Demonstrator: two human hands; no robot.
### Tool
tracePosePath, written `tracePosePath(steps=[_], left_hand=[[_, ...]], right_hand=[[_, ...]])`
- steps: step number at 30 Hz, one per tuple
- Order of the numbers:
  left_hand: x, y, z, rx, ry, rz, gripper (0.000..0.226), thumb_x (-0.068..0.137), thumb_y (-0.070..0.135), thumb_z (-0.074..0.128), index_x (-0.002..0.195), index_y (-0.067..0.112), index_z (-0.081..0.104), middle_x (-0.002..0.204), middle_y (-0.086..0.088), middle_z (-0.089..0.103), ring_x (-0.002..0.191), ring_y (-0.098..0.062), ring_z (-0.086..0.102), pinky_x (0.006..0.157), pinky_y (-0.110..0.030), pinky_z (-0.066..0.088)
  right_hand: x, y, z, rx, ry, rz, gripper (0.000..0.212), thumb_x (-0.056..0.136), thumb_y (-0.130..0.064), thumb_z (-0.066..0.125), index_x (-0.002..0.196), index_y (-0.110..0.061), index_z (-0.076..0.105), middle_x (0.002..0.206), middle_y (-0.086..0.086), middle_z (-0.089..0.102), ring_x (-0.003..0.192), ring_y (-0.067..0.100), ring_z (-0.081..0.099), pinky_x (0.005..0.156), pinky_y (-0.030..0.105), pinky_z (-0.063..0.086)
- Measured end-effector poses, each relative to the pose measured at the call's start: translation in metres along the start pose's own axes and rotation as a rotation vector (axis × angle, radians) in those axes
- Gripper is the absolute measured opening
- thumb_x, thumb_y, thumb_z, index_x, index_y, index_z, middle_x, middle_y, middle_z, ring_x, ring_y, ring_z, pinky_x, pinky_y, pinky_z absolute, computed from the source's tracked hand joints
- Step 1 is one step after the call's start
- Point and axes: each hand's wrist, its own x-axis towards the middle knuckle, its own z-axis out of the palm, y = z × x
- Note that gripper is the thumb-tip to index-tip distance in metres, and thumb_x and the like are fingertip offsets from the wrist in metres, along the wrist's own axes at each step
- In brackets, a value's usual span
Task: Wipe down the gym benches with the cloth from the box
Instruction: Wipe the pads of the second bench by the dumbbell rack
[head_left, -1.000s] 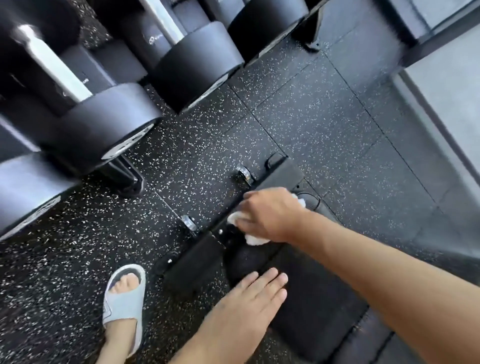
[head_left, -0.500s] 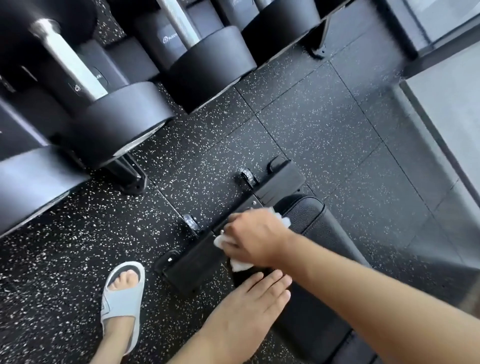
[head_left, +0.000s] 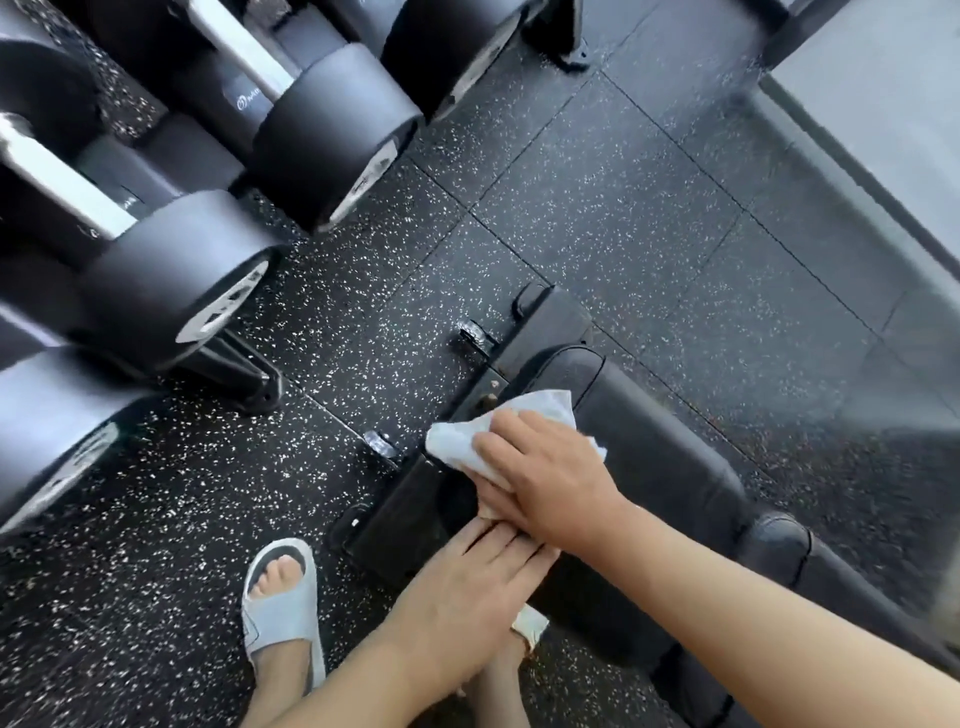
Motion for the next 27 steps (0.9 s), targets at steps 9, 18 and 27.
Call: tracePosePath(steps=[9, 18, 27], left_hand=[[0.036, -0.025, -0.028, 0.117, 0.112, 0.034, 0.031, 0.087, 0.015, 0.059, 0.115, 0.023, 0.071, 0.134, -0.002, 0.063, 0.119, -0.027, 0.062, 0.1, -0.043, 0.049], [0.161, -0.039, -0.057, 0.131, 0.212, -0.056, 0.031, 0.094, 0.019, 0.063, 0.123, 0.01, 0.069, 0.131, -0.009, 0.062, 0.12, -0.034, 0.055, 0.104, -0.05, 0.044], [0.228, -0.002, -0.036, 0.207, -0.005, 0.004, 0.04, 0.091, 0.024, 0.044, 0.122, 0.01, 0.064, 0.117, -0.004, 0.07, 0.107, -0.03, 0.061, 0.096, -0.044, 0.041]], right_hand=[[-0.038, 0.091, -0.016, -0.071, 0.407, 0.686, 0.032, 0.098, -0.043, 0.054, 0.1, -0.012, 0.062, 0.096, 0.005, 0.058, 0.081, 0.028, 0.062, 0.055, 0.039, 0.051], [-0.171, 0.035, 0.02, 0.014, 0.352, 0.482, 0.017, 0.088, -0.026, 0.07, 0.094, -0.01, 0.069, 0.084, 0.006, 0.057, 0.068, 0.028, 0.054, 0.057, 0.042, 0.047], [-0.155, 0.108, -0.004, 0.066, 0.612, 0.986, 0.017, 0.091, -0.031, 0.067, 0.088, -0.016, 0.06, 0.085, 0.002, 0.056, 0.068, 0.022, 0.054, 0.054, 0.035, 0.042]])
